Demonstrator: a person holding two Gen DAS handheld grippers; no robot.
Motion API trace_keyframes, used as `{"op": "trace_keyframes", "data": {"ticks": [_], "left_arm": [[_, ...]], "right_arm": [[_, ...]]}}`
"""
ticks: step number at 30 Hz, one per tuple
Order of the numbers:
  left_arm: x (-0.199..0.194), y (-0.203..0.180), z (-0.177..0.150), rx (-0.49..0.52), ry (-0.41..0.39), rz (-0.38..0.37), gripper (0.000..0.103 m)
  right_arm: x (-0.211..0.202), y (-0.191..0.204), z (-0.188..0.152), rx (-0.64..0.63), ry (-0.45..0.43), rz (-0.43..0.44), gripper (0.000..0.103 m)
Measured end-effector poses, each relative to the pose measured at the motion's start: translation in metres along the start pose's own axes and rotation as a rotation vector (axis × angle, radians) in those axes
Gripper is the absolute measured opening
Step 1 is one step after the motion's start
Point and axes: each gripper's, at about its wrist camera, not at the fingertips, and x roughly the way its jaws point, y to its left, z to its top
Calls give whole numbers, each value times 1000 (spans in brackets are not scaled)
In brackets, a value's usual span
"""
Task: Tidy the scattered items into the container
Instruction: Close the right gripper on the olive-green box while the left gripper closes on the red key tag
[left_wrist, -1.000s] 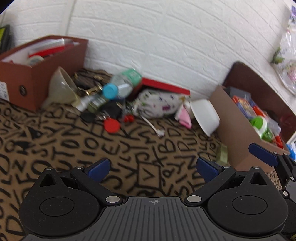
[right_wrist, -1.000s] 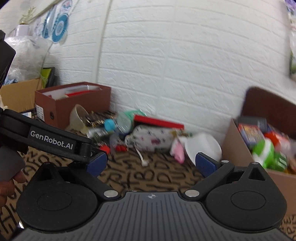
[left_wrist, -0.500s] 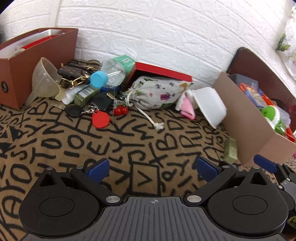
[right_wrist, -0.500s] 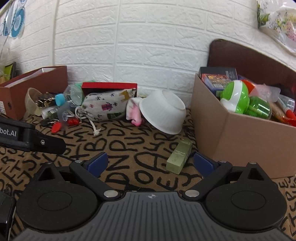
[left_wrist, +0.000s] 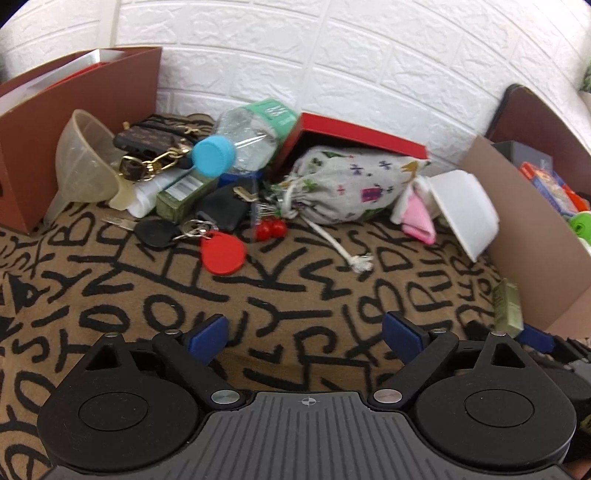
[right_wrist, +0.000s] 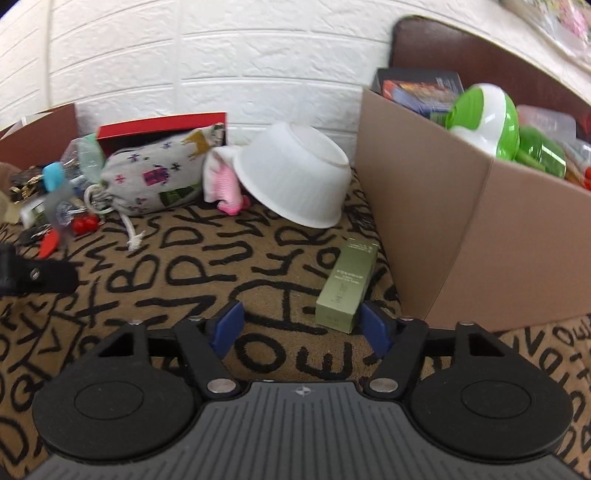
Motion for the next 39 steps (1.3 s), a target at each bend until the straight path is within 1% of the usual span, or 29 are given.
{"op": "trace_keyframes", "data": {"ticks": [1, 2, 4, 7, 8, 11, 12, 13, 14, 16, 20, 24, 30, 32, 33, 34, 35, 36, 37, 38, 39], "left_arm": [[1, 3, 1, -9, -1, 1, 95], [0, 6, 1, -18, -5, 1, 94], [-1, 11, 3, -30, -14, 9, 91], [-1, 18, 5, -48, -22, 22, 91], [-1, 20, 5, -52, -23, 25, 91], [0, 24, 8, -57, -35, 44, 91], [1, 26, 10, -56, -38, 50, 91], [2, 28, 13, -56, -42, 55, 91], [4, 30, 15, -55, -45, 61, 91], [10, 36, 20, -57, -47, 76, 90], [17, 45, 28, -64, -67, 95, 79], [20, 49, 30, -57, -80, 116, 70], [29, 51, 39, -66, -92, 122, 69], [34, 47, 41, -42, -89, 135, 68], [35, 44, 42, -19, -83, 151, 62], [35, 41, 42, 3, -77, 171, 52], [35, 38, 41, 16, -72, 177, 38], [34, 38, 40, 18, -65, 166, 25], [32, 40, 39, 9, -58, 147, 19], [30, 41, 37, -3, -50, 131, 8], [28, 42, 35, -11, -45, 120, 4]], "right_arm": [[1, -1, 0, 11, -3, -3, 64], [2, -2, 1, 19, -8, -2, 49], [4, -3, 4, 30, -7, 25, 30], [5, 3, 6, 14, -7, 65, 30], [4, 5, 6, 14, -8, 92, 30], [1, 13, 6, 12, 2, 224, 30], [0, 18, 6, 2, 4, 261, 30], [-1, 22, 5, -5, 3, 279, 31], [-1, 26, 5, -13, 3, 284, 35], [-1, 33, 4, -40, -4, 268, 37], [-1, 40, 5, -73, -5, 263, 49], [2, 47, 5, -104, -14, 251, 56], [7, 52, 8, -118, -15, 242, 62], [6, 53, 8, -120, -16, 239, 63], [6, 53, 8, -120, -16, 237, 63], [6, 53, 8, -120, -15, 237, 63], [6, 53, 8, -118, -14, 239, 63], [6, 53, 8, -114, -11, 239, 63], [6, 52, 8, -109, -9, 240, 63], [5, 52, 7, -105, -6, 241, 63], [4, 52, 7, -102, -4, 241, 63]]}}
